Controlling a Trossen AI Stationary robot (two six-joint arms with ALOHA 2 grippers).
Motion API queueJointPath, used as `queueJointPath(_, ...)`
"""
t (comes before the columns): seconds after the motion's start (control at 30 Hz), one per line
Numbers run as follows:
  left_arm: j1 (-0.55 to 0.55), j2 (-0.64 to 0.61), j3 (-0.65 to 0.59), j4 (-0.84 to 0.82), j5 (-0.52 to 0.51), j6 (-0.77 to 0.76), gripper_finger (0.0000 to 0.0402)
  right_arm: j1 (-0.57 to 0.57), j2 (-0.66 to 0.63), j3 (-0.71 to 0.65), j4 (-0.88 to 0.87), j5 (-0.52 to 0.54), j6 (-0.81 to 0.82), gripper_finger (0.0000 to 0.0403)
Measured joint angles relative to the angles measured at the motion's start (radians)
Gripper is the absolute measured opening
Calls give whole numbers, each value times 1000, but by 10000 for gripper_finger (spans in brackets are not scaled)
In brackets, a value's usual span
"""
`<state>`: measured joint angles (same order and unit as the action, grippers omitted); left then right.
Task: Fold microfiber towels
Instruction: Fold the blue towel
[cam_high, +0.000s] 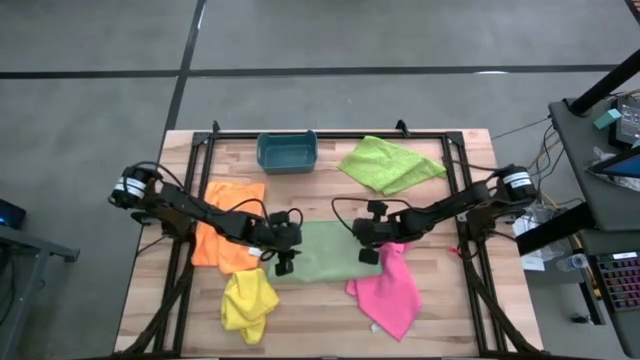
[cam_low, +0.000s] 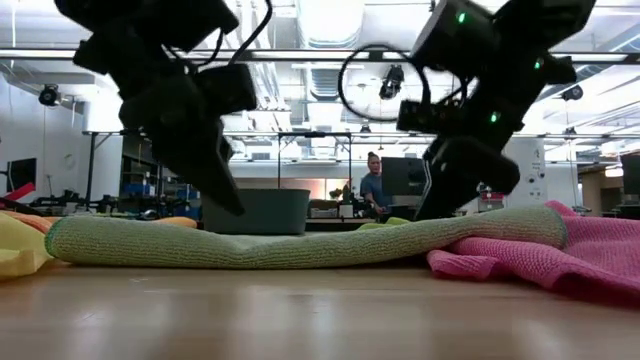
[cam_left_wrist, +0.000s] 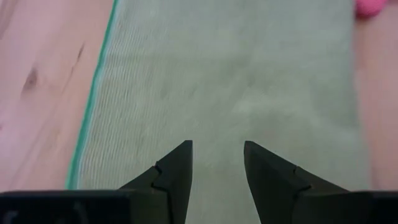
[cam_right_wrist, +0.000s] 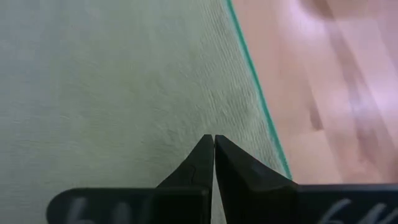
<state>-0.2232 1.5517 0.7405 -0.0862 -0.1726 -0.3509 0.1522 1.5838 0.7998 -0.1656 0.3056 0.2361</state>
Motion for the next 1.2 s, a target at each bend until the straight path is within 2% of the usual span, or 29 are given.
queueJointPath(0.23, 2, 0, -57, -5, -63, -58, 129, -44, 67, 3, 15, 3, 1, 9)
queueJointPath(0.33, 10, 0, -88, -13, -126, -64, 129, -61, 73, 8, 16, 6, -1, 9)
queueJointPath(0.53, 56, -2, -121, -17, -184, -60, 129, -84, 72, 20, 16, 1, -19, 9)
queueJointPath(0.77, 136, -1, -121, -28, -268, 71, 129, -141, 76, 35, 23, 11, -46, 9)
queueJointPath(0.9, 194, 0, -119, -30, -302, 102, 129, -188, 77, 35, 23, 52, -70, 9)
queueJointPath(1.1, 211, -26, -89, -30, -306, 106, 129, -212, 50, 39, 13, 54, -82, 9)
queueJointPath(1.2, 202, -51, -77, -29, -277, 100, 129, -205, 8, 40, 10, 54, -82, 9)
